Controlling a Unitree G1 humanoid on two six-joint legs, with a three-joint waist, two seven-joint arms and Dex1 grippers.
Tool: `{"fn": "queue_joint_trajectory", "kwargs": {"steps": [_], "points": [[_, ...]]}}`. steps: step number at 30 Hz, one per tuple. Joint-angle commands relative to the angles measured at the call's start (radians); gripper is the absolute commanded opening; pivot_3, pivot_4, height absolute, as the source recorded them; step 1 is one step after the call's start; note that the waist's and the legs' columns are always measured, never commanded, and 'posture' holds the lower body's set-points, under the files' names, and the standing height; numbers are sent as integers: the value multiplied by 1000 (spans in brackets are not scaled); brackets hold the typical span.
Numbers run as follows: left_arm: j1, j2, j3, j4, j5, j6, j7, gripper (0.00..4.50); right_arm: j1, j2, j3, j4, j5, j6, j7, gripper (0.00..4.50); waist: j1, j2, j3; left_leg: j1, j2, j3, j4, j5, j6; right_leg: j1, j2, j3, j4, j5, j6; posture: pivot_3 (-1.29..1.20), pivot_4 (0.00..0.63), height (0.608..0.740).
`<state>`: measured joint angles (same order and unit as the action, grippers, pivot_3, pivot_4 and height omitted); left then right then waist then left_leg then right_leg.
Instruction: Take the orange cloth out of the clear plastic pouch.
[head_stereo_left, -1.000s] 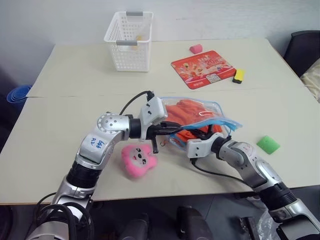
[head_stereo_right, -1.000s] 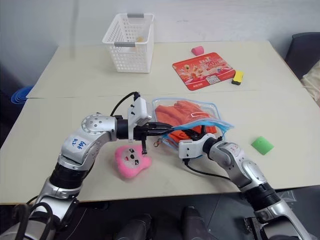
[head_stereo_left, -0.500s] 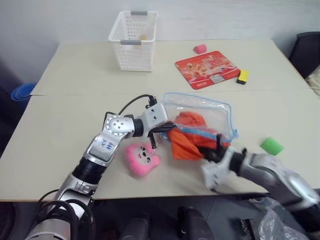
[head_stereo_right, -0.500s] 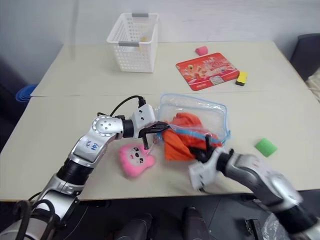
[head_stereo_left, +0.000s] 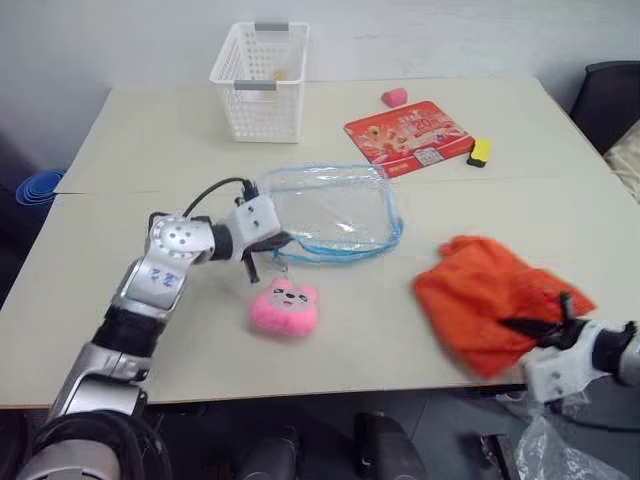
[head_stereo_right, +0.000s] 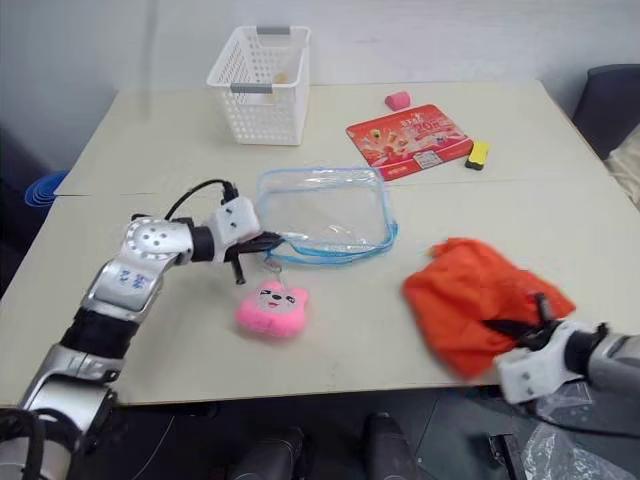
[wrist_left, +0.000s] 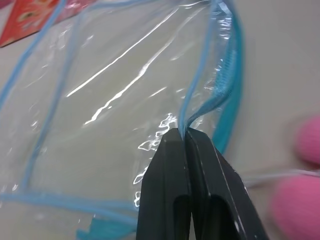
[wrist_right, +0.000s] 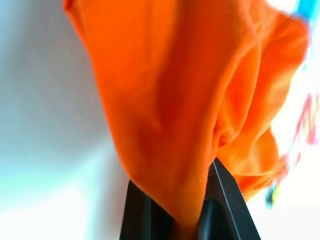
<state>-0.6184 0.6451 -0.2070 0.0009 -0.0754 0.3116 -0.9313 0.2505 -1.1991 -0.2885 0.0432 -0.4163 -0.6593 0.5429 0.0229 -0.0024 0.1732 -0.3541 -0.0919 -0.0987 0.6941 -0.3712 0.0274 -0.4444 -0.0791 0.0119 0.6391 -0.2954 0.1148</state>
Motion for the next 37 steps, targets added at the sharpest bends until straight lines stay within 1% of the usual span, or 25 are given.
{"fn": "queue_joint_trajectory", "kwargs": {"steps": [1,4,6,8,10,11,12,15,16,17,19,21,22,23,25,26,28,31,32,34,37], "points": [[48,33,-1,-225,-93,43,-103,0,-93,76,-17,27,79,135,-24,15,1,0,0,0,1,-1,0,0,0,1,0,2,-1,0,0,0,150,740],[75,46,-15,-288,-115,88,-134,0,-194,159,37,13,142,243,2,15,0,1,0,0,1,-1,1,0,0,1,0,5,-1,0,0,0,150,740],[81,52,-21,-291,-109,80,-146,0,-249,197,76,15,133,293,8,15,-1,1,0,0,1,-1,1,0,0,1,0,5,0,0,0,0,150,740],[75,60,-32,-265,-77,59,-145,0,-304,227,127,41,92,324,-1,15,-1,1,-1,0,0,-1,0,0,0,1,0,5,0,0,0,0,150,740],[57,65,-43,-232,-37,57,-127,0,-327,244,155,50,100,361,18,628,-2,1,-1,0,0,-1,0,0,0,0,1,5,0,0,0,0,150,740],[50,62,-41,-221,-28,68,-114,226,-327,248,156,45,112,377,27,802,-2,1,-1,0,0,0,0,0,0,0,0,5,1,0,0,0,150,740],[46,56,-36,-215,-24,86,-100,522,-317,245,157,33,128,386,44,1233,-1,1,-1,0,0,0,0,0,0,0,0,5,1,0,0,0,150,740],[48,47,-20,-219,-33,121,-83,1276,-265,232,141,-29,186,412,108,2097,4,1,-1,0,0,-1,0,0,0,0,0,5,0,0,0,0,150,740],[51,40,-8,-227,-45,139,-71,1623,-246,232,126,-59,213,432,126,2476,3,1,-1,0,0,-1,0,0,0,0,0,5,0,0,0,0,150,740],[59,35,15,-242,-71,165,-65,1902,-214,233,93,-109,269,472,160,2779,3,1,-1,0,0,-1,0,0,0,0,0,5,0,0,0,0,150,740],[70,29,61,-263,-120,221,-56,2574,-165,242,23,-201,372,573,210,3530,3,1,-1,-1,0,-1,0,0,0,0,0,5,0,0,0,0,150,740],[80,27,128,-283,-201,277,-66,3162,-116,244,-56,-292,494,690,269,4204,3,1,-1,-1,1,-2,0,0,0,0,0,5,0,0,0,0,150,740],[82,31,177,-291,-256,318,-73,3430,-77,241,-112,-342,569,783,307,4474,3,1,-1,-1,1,-2,1,0,0,0,0,5,0,0,0,0,150,740],[82,45,234,-291,-322,372,-87,3812,-32,241,-186,-394,670,876,357,4500,3,1,-1,-1,1,-2,1,0,0,0,0,5,0,0,0,0,150,740],[86,91,325,-272,-412,433,-128,4418,32,238,-329,-452,822,1053,423,4500,2,1,0,-1,1,-2,0,0,0,0,0,4,1,0,0,0,150,740],[91,116,359,-256,-437,435,-150,4418,51,234,-391,-459,875,1129,441,4500,1,1,0,-1,1,-2,0,0,0,0,0,4,0,0,0,0,150,740],[97,190,421,-168,-461,425,-206,4418,87,217,-526,-409,950,1259,491,4500,1,1,-1,0,1,-2,0,0,0,1,0,5,0,0,0,0,150,740],[104,313,449,-7,-425,316,-320,4418,152,200,-690,-310,1025,1389,582,4500,3,1,-1,1,1,-2,-2,0,0,1,0,5,-1,0,0,0,150,740],[98,337,442,33,-412,286,-342,4418,165,197,-716,-289,1034,1407,598,4500,3,1,-1,1,1,-2,-3,0,0,2,0,5,-2,0,-1,0,150,740],[72,372,416,100,-393,238,-382,4418,171,198,-740,-238,1007,1391,587,4500,5,1,0,1,1,-2,-4,0,0,2,0,5,-3,0,-1,0,150,740],[31,390,370,172,-351,162,-423,4418,174,207,-734,-204,982,1371,578,4500,6,1,0,1,-1,-2,-4,0,1,2,-2,5,-4,0,0,0,150,740]]}}
